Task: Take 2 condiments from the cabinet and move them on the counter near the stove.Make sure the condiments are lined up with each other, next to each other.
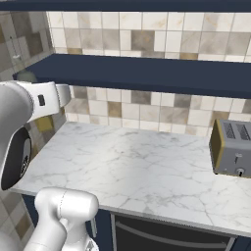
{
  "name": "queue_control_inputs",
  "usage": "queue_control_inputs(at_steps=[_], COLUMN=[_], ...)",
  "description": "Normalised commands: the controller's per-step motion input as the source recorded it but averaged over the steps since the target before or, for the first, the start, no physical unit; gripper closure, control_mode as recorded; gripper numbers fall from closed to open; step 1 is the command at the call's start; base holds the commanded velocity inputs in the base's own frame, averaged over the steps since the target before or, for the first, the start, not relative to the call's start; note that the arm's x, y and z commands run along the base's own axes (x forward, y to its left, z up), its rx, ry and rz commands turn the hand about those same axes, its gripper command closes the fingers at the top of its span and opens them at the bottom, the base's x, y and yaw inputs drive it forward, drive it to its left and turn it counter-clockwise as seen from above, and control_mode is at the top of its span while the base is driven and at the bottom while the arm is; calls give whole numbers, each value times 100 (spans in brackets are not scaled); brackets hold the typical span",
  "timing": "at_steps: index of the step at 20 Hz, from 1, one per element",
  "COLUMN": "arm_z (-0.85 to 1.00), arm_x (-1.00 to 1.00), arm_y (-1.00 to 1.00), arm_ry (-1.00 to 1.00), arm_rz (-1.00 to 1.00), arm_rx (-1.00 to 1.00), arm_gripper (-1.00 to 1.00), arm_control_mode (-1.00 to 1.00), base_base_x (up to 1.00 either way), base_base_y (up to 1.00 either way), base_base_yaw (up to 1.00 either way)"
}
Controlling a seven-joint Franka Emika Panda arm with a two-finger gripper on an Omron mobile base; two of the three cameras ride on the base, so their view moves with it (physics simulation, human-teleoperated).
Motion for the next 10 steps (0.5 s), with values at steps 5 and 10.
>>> queue_control_inputs(at_steps=[5,10], arm_z=[0,0], arm_x=[0,0], arm_y=[0,0], arm_ry=[0,0], arm_rz=[0,0], arm_rx=[0,0], arm_gripper=[100,100], arm_control_mode=[-100,-100], base_base_x=[0,0], base_base_y=[0,0], base_base_yaw=[0,0])
